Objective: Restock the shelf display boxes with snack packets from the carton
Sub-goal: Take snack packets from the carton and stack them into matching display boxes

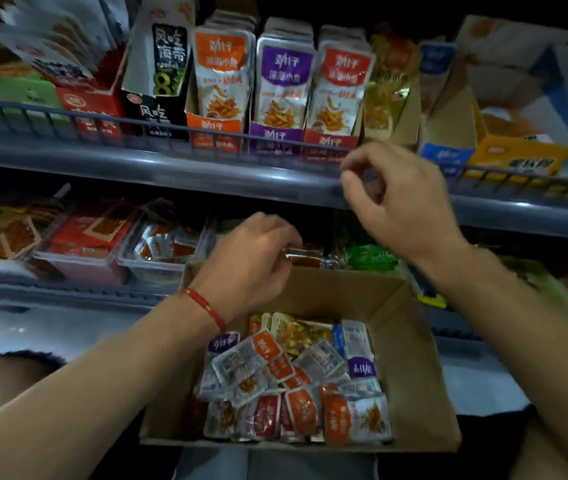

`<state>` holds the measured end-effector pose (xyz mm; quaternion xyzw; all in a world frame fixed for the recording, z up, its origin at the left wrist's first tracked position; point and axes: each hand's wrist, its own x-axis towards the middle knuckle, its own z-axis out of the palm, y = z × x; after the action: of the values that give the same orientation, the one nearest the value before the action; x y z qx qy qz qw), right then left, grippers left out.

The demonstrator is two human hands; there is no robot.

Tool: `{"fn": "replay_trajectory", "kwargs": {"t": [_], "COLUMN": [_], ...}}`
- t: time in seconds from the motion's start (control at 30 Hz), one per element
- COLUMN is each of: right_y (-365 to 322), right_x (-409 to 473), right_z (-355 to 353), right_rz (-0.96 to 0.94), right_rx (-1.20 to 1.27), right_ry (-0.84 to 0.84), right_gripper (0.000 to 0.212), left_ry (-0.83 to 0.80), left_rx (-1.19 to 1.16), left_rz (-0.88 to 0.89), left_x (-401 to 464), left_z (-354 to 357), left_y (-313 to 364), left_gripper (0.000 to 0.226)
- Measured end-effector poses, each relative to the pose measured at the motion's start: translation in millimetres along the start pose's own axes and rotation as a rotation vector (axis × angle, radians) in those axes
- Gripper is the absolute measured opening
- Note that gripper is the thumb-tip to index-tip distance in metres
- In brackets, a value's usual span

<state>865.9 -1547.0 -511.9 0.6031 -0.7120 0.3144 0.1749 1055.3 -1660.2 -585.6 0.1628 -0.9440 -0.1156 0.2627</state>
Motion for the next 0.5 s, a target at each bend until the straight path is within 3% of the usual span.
{"fn": "replay_trajectory", "kwargs": {"t": [0.07,0.17,0.27,0.37,0.5], "right_y": [13.5,28.5,38.4,43.1,44.4], "right_x": [-34.2,-57.4,-61.9,-64.6,-66.5], "right_z": [6.4,10.3,3.6,2.5,4.4], "right_rz": [0.047,0.123,0.138,0.155,0.155], "right_rx": [0.005,0.015,0.075,0.141,0.192], "right_ry": [-0.134,-0.431,-0.524,-0.551,-0.579], "right_gripper": [0.015,0.018,0.019,0.02,0.019], "left_ry": [-0.24,-0.677,-0.993,-1.13,-1.156], "left_rx": [0.018,0.053,0.194,0.195,0.213], "left_rz": [-0.033,-0.226,-0.295,-0.375,-0.417], "left_x": [-10.8,-31.0,-50.2,-62.9,-77.0], "left_z": [21.5,56.2,88.1,111.3,134.1], "left_y": [-0.2,-11.1,-19.9,-21.7,-23.3], "left_gripper": [0.03,0.029,0.041,0.055,0.086]}}
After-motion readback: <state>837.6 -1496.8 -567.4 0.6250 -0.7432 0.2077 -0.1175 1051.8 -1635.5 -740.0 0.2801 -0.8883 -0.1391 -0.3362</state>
